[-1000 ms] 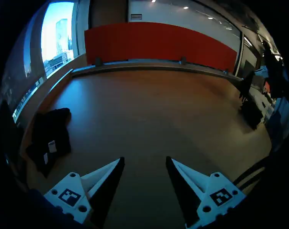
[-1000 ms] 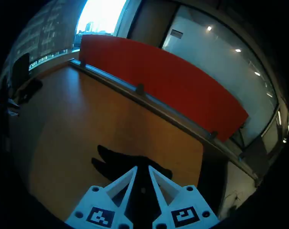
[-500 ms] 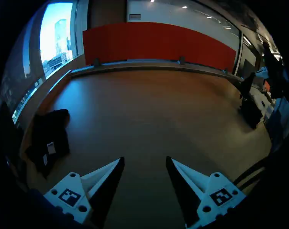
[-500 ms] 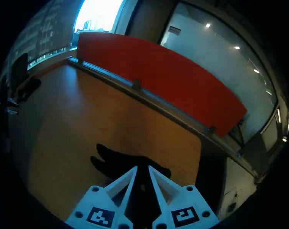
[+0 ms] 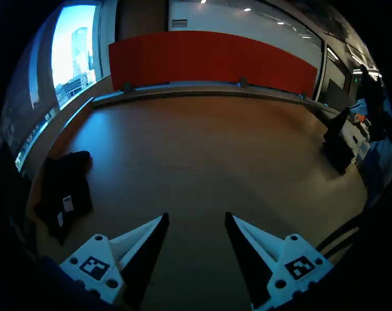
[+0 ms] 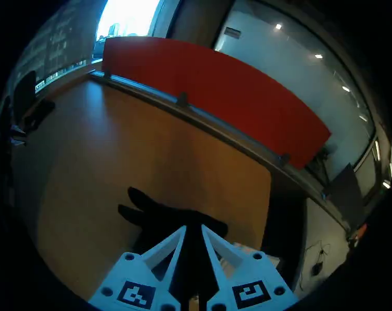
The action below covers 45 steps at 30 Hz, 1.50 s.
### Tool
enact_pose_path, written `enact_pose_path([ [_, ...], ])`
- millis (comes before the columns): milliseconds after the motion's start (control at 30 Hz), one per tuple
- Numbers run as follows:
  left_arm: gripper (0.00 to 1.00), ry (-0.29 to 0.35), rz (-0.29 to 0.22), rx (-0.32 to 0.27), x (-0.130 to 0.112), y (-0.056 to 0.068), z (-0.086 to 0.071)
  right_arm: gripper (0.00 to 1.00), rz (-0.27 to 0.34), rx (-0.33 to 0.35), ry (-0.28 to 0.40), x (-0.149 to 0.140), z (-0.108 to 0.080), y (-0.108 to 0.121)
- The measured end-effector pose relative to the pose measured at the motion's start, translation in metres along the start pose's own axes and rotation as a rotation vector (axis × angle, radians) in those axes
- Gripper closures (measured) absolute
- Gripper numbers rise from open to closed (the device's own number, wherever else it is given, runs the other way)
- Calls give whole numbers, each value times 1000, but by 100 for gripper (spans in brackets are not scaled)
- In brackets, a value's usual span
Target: Fold towel
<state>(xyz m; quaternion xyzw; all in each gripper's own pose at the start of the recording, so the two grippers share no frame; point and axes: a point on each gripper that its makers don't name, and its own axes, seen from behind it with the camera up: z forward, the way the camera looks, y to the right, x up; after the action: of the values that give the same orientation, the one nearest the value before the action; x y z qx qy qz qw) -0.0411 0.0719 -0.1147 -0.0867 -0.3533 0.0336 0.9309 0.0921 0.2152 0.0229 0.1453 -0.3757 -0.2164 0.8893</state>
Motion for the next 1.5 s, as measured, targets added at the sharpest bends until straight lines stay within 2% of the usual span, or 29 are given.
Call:
enact_pose_path([
  [400,21,-1,19,-12,-1,7,-4,96,64,-18,-60,-62,-14,-2],
  [700,21,-3,24,-14,-3,9,-6,96,85,-29,-103,-97,-20,-5],
  [1000,21,-6,30,-12,-6,8,-9,96,99,-47,-158,-129,-20,-3],
  [1500,21,-14,34,-5,-11,8,-12,96,164,-82,-214,-167,-8,-3],
])
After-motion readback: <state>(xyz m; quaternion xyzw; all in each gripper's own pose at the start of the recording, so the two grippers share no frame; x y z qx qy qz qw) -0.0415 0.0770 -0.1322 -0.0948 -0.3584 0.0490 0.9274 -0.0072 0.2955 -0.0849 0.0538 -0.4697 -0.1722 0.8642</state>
